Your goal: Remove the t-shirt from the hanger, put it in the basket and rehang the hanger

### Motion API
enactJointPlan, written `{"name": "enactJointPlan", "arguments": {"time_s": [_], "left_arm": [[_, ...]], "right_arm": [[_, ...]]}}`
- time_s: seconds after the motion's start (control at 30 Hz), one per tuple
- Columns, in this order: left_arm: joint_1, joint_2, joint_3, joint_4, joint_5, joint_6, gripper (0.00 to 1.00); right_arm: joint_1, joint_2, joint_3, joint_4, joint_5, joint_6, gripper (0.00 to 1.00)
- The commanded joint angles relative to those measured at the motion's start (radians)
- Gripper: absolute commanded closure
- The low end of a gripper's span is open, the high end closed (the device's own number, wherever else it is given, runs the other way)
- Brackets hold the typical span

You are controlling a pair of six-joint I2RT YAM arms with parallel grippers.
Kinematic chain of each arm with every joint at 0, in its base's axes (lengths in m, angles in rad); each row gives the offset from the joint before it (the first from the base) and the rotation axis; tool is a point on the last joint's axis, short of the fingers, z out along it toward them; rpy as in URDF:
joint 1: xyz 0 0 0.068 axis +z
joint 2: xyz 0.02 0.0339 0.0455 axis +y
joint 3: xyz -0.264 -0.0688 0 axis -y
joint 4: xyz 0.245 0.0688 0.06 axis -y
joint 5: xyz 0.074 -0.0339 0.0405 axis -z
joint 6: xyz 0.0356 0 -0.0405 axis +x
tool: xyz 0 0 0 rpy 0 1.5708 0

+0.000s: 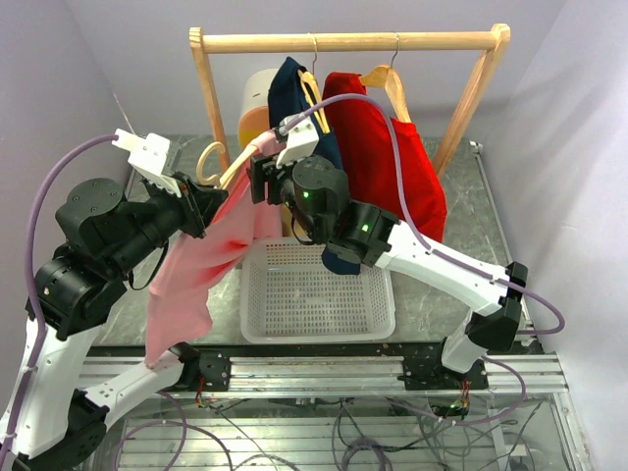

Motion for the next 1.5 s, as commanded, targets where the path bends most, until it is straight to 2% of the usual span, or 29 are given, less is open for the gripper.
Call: {"name": "enactJointPlan", "arguments": {"time_s": [0.0,0.03,0.07,0.1,0.3,0.57,0.7,0.97,1.17,1.33,1.47], "left_arm": [[-0.004,-0.004,0.034,0.030,0.016,0.011,0.93],[-0.004,-0.004,0.034,0.025,0.015,0.012,0.93],[-0.005,-0.005,0.035,0.021,0.013,0.014,0.93],[-0.005,-0.006,0.037,0.016,0.012,0.017,0.93],[-0.005,0.006,0.071,-0.056,0.020,0.036,0.93],[-0.004,0.027,0.169,-0.289,0.126,0.124,0.93],[-0.005,0.026,0.184,-0.357,0.169,0.146,0.93],[-0.005,-0.070,0.157,-0.202,0.217,0.138,0.93],[-0.005,-0.088,0.173,-0.153,0.222,0.157,0.93],[-0.005,-0.104,0.119,-0.072,0.261,0.149,0.93],[-0.005,-0.156,0.024,0.077,0.177,0.114,0.93]], "right_arm": [[-0.004,0.007,-0.012,0.104,0.077,-0.048,0.45],[-0.004,0.009,-0.008,0.111,0.085,-0.059,0.49],[-0.008,0.012,-0.003,0.112,0.093,-0.069,0.60],[-0.010,0.011,-0.001,0.114,0.118,-0.071,0.99],[-0.050,-0.017,0.003,0.120,0.173,-0.115,1.00],[-0.270,-0.013,0.088,-0.009,0.164,-0.067,1.00],[-0.328,-0.005,0.096,-0.033,0.133,-0.056,1.00],[-0.353,0.003,0.014,-0.111,0.097,0.014,1.00],[-0.353,-0.028,-0.086,-0.140,0.056,0.085,1.00],[-0.352,-0.056,-0.143,-0.145,0.001,0.129,1.00],[-0.340,-0.081,-0.189,-0.135,-0.045,0.156,1.00]]}}
